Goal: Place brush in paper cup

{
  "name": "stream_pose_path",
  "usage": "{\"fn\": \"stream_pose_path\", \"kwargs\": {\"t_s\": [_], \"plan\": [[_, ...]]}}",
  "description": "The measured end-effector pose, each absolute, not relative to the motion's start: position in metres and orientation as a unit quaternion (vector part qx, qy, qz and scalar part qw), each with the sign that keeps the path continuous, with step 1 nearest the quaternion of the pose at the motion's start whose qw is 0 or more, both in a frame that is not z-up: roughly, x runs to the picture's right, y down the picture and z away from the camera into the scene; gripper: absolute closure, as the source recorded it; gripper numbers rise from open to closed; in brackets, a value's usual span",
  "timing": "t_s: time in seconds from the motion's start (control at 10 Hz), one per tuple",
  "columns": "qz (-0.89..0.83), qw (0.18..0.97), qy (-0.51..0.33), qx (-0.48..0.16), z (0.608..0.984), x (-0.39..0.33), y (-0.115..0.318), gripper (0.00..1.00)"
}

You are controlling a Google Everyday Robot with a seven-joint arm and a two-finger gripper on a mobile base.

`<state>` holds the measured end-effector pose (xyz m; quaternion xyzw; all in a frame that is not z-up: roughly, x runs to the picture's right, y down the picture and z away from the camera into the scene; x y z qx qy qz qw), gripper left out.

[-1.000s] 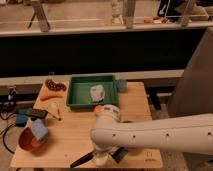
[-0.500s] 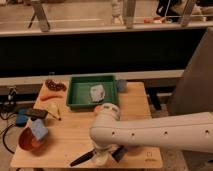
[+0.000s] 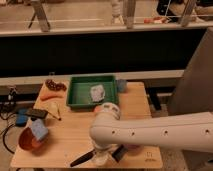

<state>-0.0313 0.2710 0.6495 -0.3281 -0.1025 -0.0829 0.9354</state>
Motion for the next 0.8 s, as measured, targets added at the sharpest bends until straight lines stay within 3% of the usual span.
{"fn": "stream_pose_path", "kwargs": {"t_s": [0.2,0.8], "plan": [[-0.088,0.935,-0.105,-0.327,0.6480,-0.0330,0.2711,0.93],[-0.093,0.933,-0.107,-0.330,0.6481,-0.0360,0.2727,0.32]]}}
